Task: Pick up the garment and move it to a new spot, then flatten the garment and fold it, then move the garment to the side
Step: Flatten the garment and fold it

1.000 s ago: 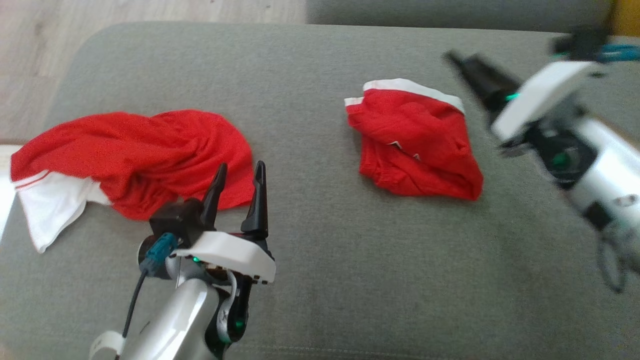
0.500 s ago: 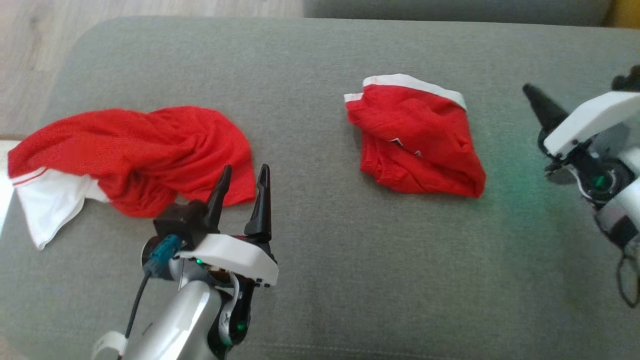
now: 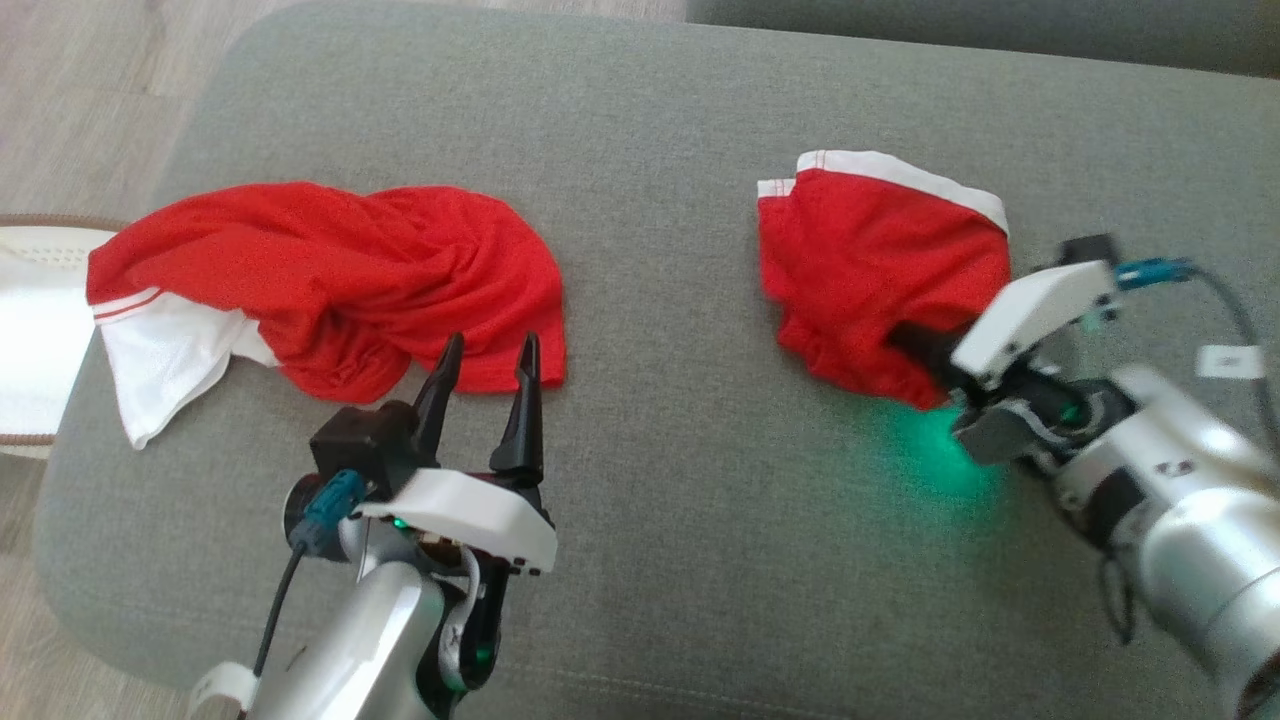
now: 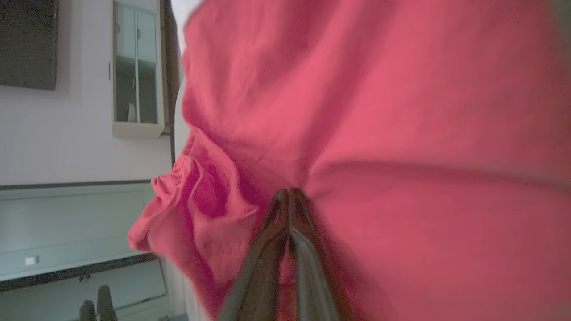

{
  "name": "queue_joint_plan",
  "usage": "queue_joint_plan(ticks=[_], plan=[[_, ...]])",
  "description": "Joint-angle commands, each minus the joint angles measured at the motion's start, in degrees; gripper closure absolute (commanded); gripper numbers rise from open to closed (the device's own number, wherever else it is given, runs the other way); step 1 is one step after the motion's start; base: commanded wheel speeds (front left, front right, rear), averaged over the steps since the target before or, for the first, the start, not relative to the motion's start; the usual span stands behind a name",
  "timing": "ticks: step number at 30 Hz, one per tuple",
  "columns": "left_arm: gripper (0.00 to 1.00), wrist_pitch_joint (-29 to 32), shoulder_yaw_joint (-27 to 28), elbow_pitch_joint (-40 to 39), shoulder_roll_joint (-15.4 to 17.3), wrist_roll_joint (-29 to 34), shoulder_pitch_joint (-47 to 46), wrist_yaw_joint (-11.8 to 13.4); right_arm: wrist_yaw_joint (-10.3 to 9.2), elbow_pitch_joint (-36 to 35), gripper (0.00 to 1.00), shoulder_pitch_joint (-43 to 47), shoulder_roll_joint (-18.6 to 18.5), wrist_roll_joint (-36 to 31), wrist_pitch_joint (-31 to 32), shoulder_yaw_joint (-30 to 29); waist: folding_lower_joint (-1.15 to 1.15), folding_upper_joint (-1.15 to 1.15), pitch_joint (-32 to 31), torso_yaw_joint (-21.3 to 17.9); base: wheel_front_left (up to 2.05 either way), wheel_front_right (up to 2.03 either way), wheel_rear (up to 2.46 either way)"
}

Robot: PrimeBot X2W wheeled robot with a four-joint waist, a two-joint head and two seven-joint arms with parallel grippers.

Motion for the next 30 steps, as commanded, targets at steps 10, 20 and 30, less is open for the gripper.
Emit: queue_joint_plan(ticks=[10, 20, 30], plan=[[0.00, -0.44, 2.05, -2.42, 1.39, 0.24, -2.02, 0.75, -0.04, -12.46, 1.00, 2.18, 2.99, -4.51, -2.73, -0.39, 0.00, 0.00, -1.13, -2.63, 0.00, 0.00, 0.00], [0.00, -0.53, 3.80, -3.81, 3.77, 0.43, -1.30, 1.15, -0.04, -32.11, 0.00, 3.61, -7.18, -16.02, -19.21, -5.74, 0.00, 0.00, -4.31, -8.79, 0.00, 0.00, 0.00], [0.00, -0.65, 7.64, -6.33, 7.55, 1.97, -0.95, 1.64, -0.04, -35.69, 0.00, 3.65, -16.09, -34.93, -35.60, -6.41, 0.00, 0.00, -7.26, -15.05, 0.00, 0.00, 0.00]])
